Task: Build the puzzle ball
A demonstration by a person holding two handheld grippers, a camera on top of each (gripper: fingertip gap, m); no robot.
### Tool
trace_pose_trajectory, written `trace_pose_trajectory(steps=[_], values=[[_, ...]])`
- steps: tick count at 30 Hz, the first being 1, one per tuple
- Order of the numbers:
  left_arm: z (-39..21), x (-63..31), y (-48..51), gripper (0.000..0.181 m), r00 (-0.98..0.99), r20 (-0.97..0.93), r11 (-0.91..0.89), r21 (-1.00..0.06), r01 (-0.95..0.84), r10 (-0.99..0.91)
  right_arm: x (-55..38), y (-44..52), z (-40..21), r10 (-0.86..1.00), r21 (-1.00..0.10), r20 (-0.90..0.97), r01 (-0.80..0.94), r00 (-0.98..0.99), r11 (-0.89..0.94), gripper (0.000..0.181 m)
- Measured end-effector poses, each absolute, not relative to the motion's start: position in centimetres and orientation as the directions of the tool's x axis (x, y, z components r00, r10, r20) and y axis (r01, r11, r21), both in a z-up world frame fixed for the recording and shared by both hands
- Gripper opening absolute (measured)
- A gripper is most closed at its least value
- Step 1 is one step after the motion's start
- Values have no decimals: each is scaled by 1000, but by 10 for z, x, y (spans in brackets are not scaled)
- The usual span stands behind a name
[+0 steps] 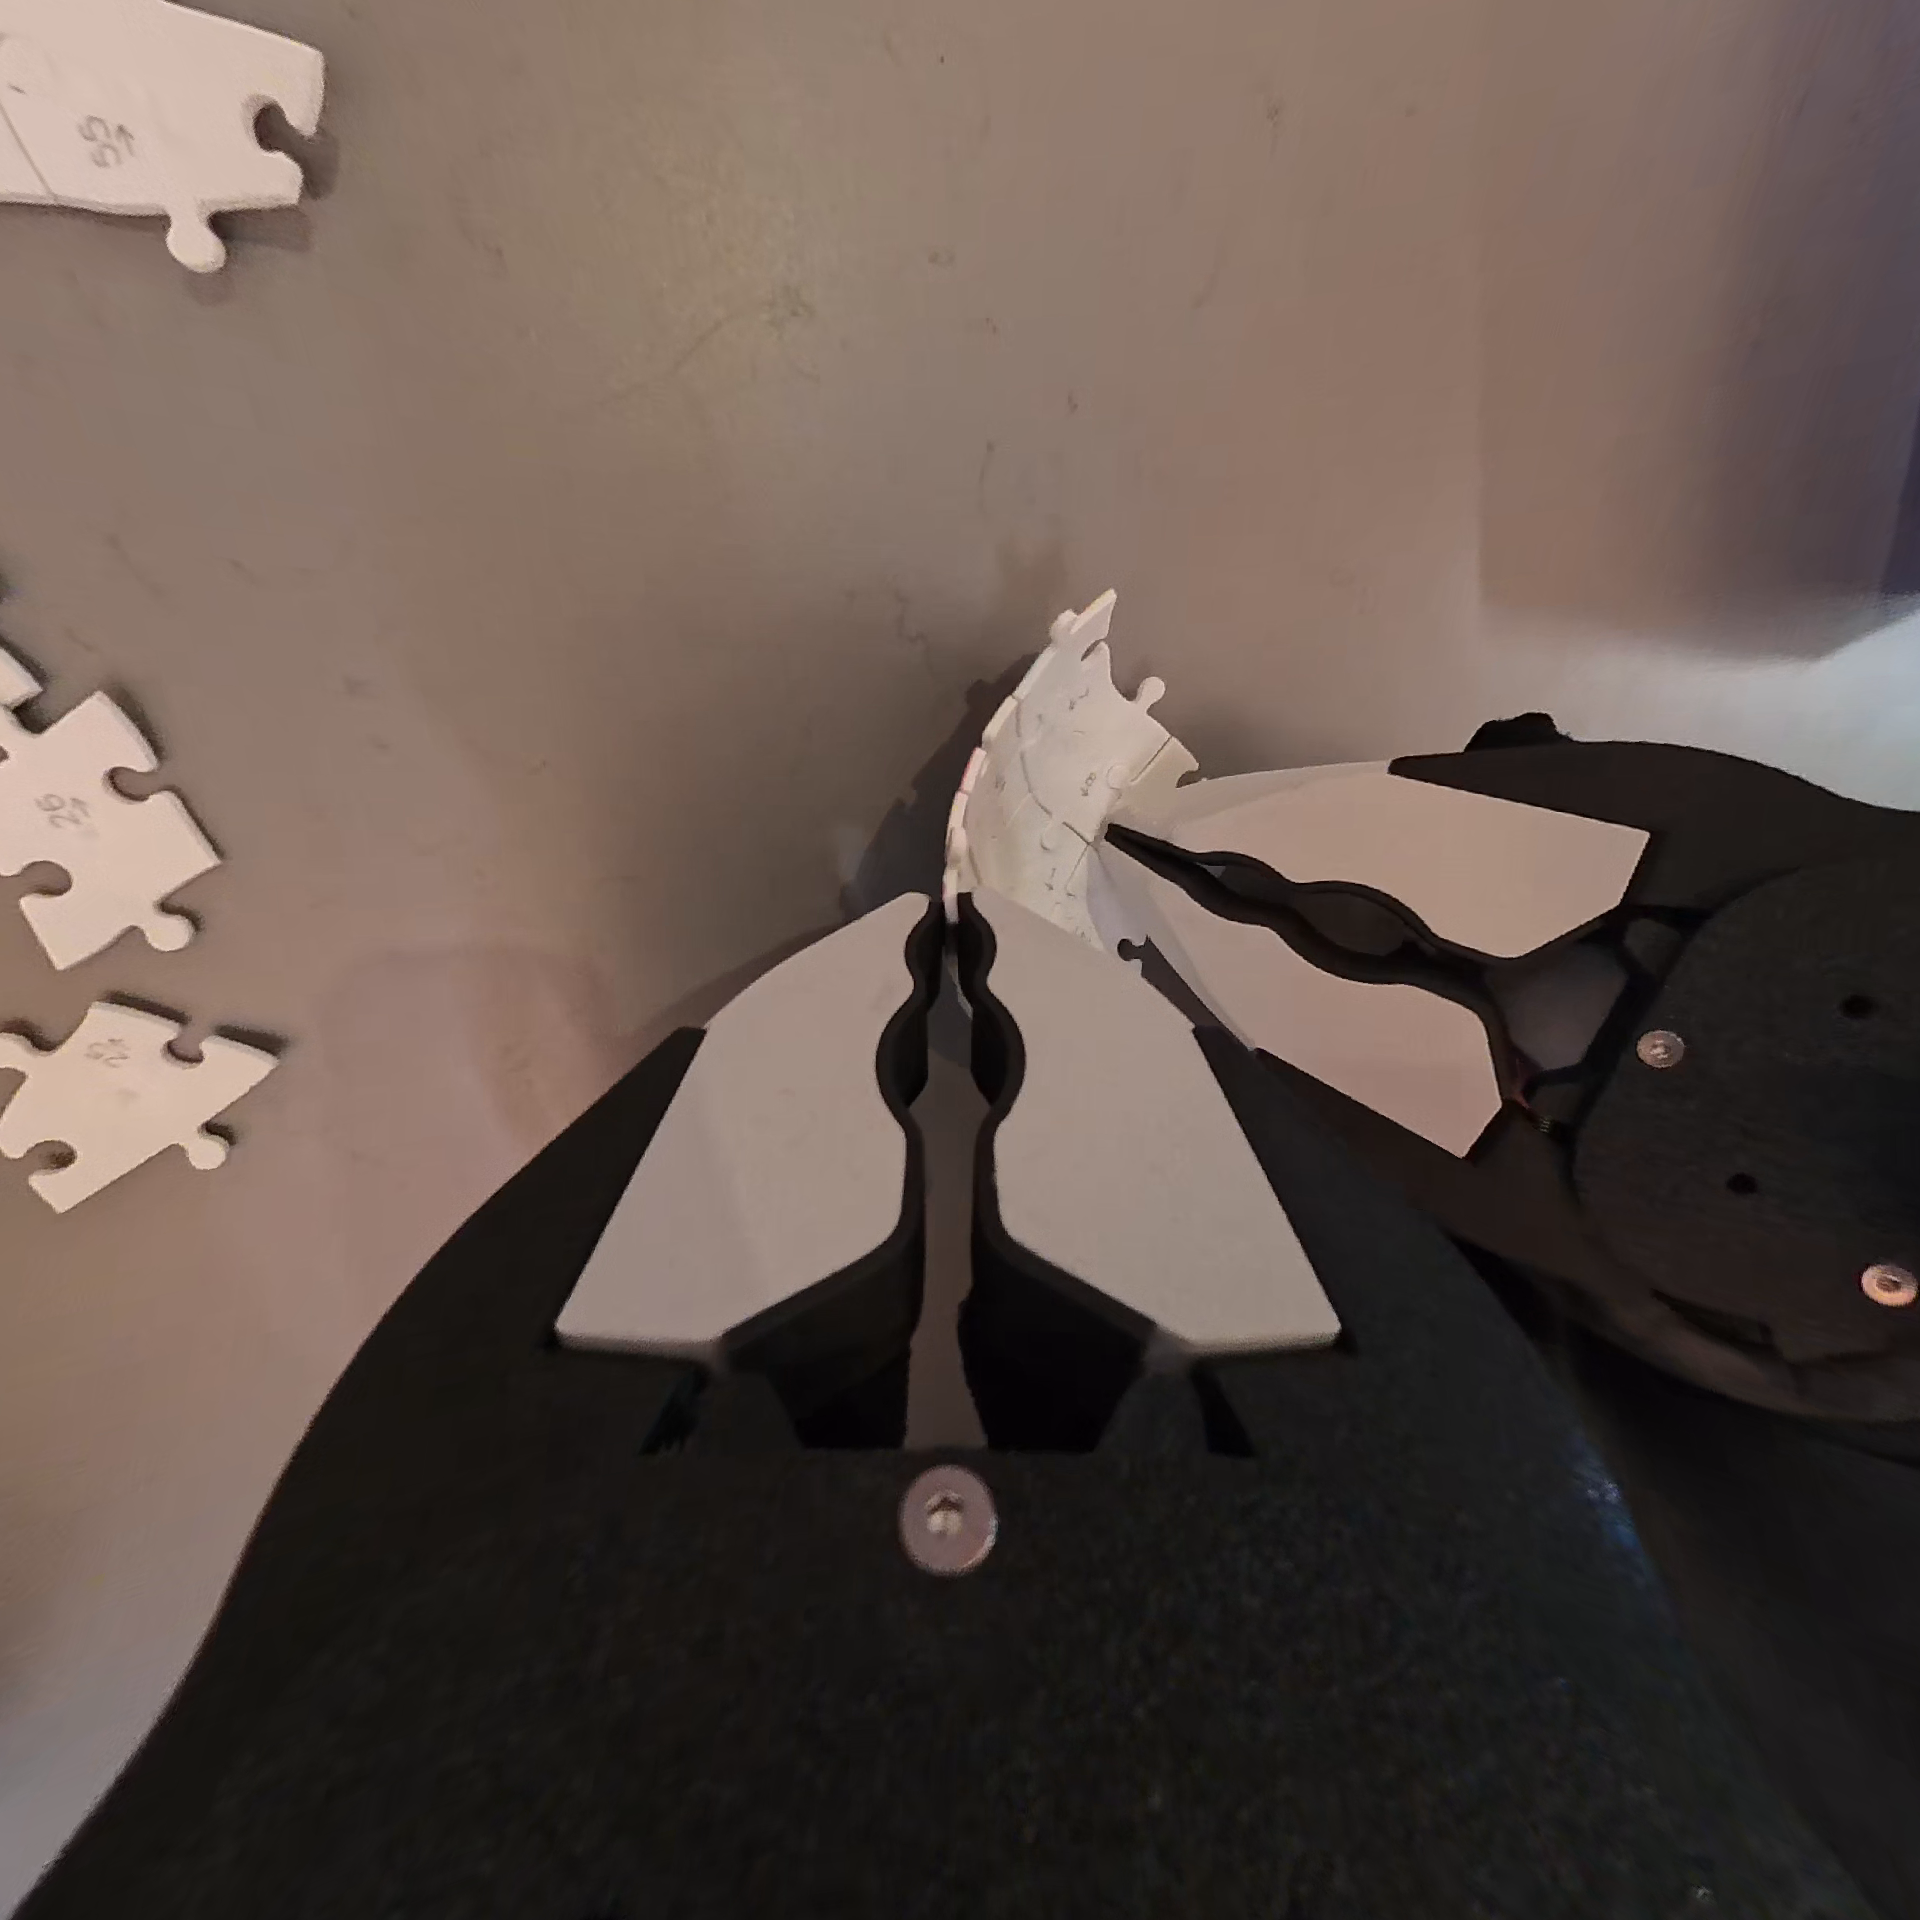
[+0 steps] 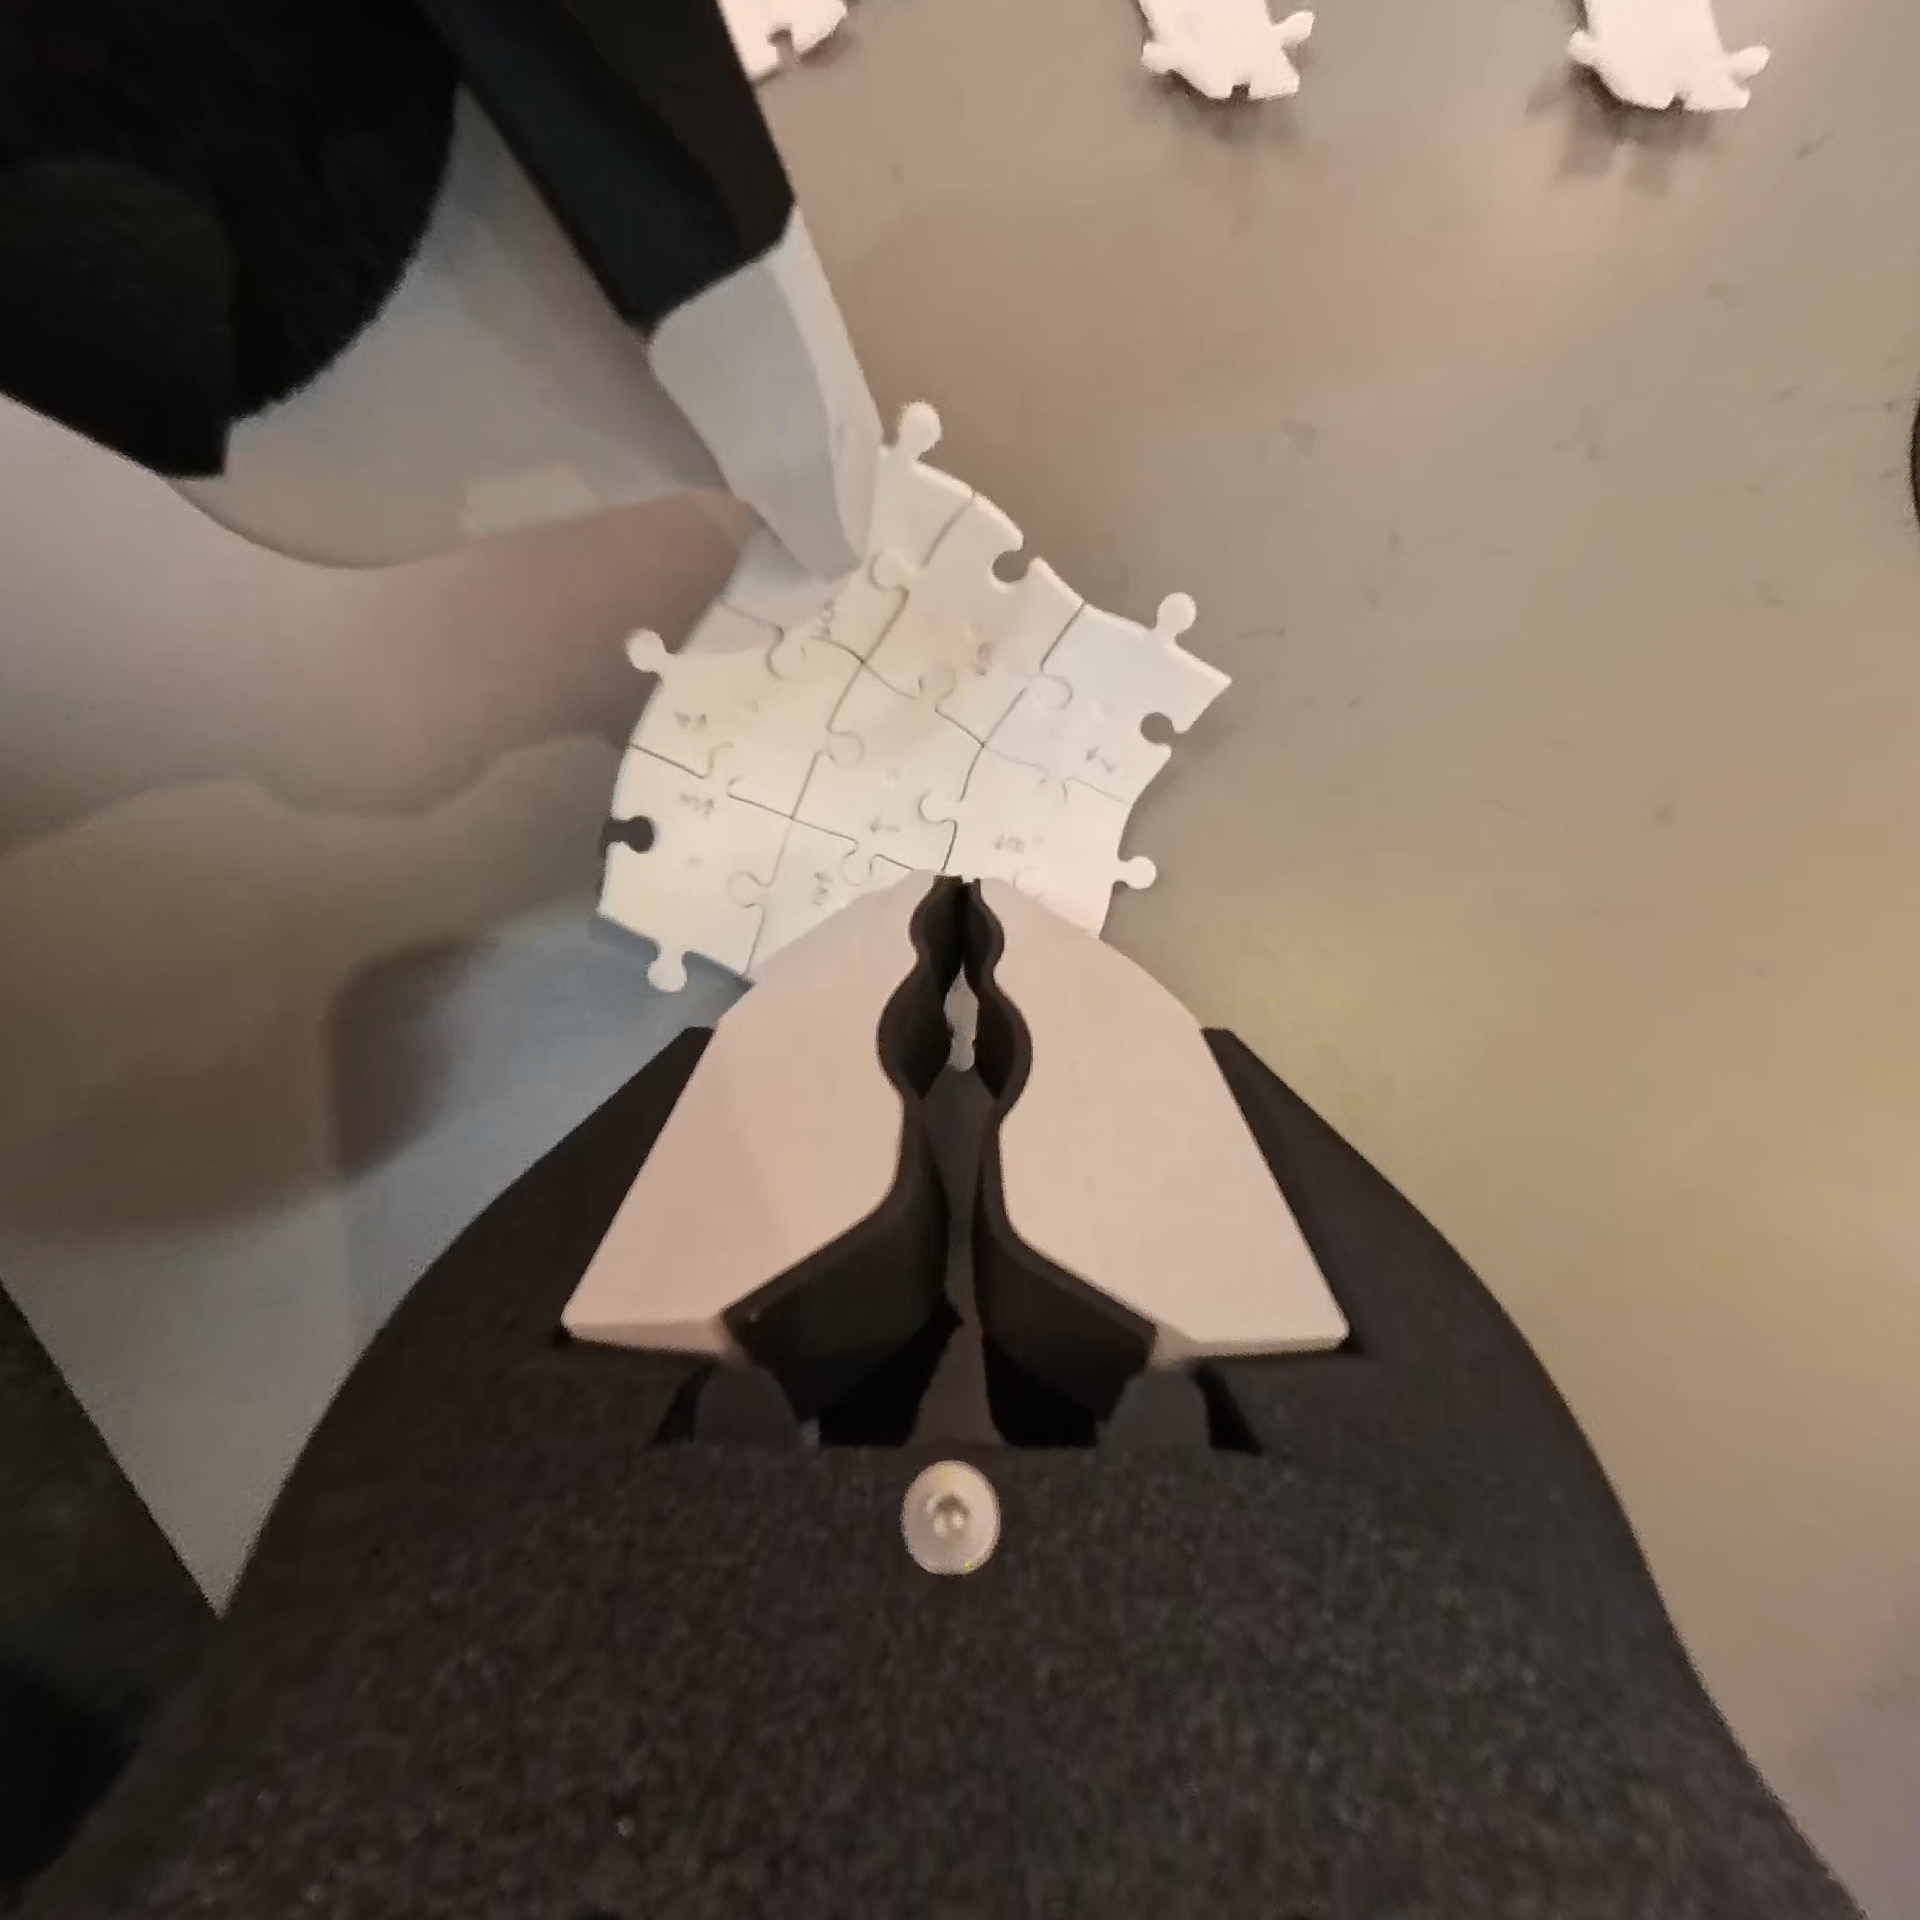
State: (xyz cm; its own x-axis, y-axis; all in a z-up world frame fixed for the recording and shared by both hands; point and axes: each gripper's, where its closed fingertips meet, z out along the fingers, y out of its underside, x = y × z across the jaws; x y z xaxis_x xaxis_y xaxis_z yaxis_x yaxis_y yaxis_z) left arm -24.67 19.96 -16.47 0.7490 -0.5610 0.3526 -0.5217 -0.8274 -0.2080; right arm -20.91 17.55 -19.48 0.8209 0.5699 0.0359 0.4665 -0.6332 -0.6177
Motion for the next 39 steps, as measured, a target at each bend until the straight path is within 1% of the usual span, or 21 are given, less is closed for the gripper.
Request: trace_pose_trajectory(steps=[2,4,5,7,8,12,15,21,25,28,39], values=[[-165,-247,200,2,749,353,-827,-210,-521,-561,-209,176,-195,574,-610,31,470,819,-638,0],[-165,-246,200,2,747,360,-829,-212,-517,-559,-208,175,-194,566,-609,-17,441,824,-660,0],[-166,-247,200,2,748,362,-831,-214,-514,-556,-204,177,-190,555,-621,-18,426,832,-658,0],[-168,-249,200,2,749,373,-836,-213,-506,-548,-200,180,-172,548,-682,-47,375,835,-628,0],[-168,-250,199,2,749,379,-839,-212,-501,-544,-200,181,-169,558,-688,-50,376,828,-620,0],[-169,-250,200,2,744,395,-841,-213,-497,-539,-207,178,-184,602,-633,7,470,799,-616,0],[-168,-250,200,2,740,397,-839,-216,-499,-542,-213,176,-193,613,-606,31,503,790,-617,0],[-166,-249,201,2,739,388,-834,-223,-505,-551,-213,176,-195,627,-600,79,540,775,-591,0],[-167,-247,202,2,735,397,-835,-224,-503,-549,-213,175,-192,621,-591,66,532,781,-606,0],[-168,-247,200,2,735,402,-837,-224,-499,-546,-220,177,-181,624,-647,47,500,780,-577,0],[-169,-247,200,2,732,402,-834,-229,-502,-550,-221,178,-194,622,-614,95,537,778,-578,0]])
